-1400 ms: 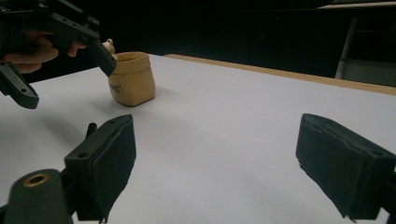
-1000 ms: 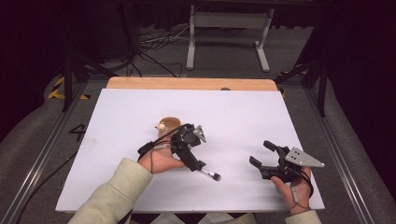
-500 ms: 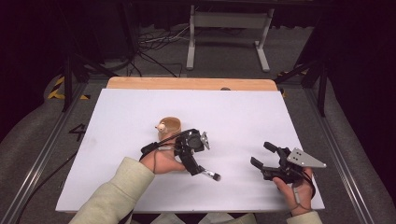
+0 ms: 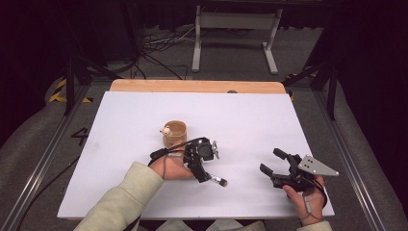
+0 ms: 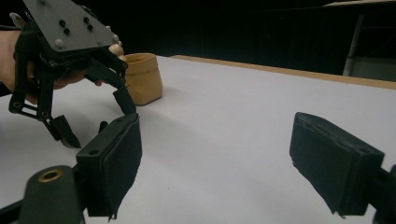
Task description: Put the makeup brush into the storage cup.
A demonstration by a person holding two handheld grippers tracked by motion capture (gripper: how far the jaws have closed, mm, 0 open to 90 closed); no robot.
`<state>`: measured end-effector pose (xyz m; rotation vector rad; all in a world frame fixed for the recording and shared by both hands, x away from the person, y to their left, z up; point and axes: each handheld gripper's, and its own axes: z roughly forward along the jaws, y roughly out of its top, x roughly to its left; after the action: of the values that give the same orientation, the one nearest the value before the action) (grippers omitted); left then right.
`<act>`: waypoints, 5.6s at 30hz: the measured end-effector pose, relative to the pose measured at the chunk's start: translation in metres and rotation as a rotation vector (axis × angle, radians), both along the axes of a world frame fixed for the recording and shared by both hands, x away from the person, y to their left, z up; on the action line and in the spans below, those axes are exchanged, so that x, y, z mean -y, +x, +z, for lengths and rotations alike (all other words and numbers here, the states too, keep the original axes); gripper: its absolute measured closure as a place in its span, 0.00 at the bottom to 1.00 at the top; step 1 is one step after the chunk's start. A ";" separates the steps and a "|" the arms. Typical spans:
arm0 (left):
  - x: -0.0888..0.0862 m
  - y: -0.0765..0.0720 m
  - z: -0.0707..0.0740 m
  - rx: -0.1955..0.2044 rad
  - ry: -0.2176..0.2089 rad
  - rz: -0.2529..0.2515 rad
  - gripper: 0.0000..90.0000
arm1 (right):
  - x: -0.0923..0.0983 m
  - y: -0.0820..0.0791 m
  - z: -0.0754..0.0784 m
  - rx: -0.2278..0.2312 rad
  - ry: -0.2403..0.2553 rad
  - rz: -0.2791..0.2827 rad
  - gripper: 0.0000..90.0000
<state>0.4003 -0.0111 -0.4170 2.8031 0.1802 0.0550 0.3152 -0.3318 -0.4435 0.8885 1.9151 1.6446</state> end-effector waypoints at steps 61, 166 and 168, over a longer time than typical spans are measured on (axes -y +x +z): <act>-0.022 0.000 0.040 -0.021 -0.189 0.034 0.88 | -0.005 0.004 -0.002 -0.024 0.015 0.036 0.23; -0.126 0.023 0.034 0.467 -0.957 0.638 0.87 | -0.012 0.007 -0.004 -0.040 0.017 0.060 0.20; -0.127 0.024 0.032 0.456 -0.958 0.642 0.87 | -0.012 0.007 -0.004 -0.040 0.017 0.061 0.20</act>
<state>0.4246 0.1158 -0.3846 1.6417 0.7490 0.5776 0.3220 -0.3194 -0.4474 0.8840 1.9764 1.6928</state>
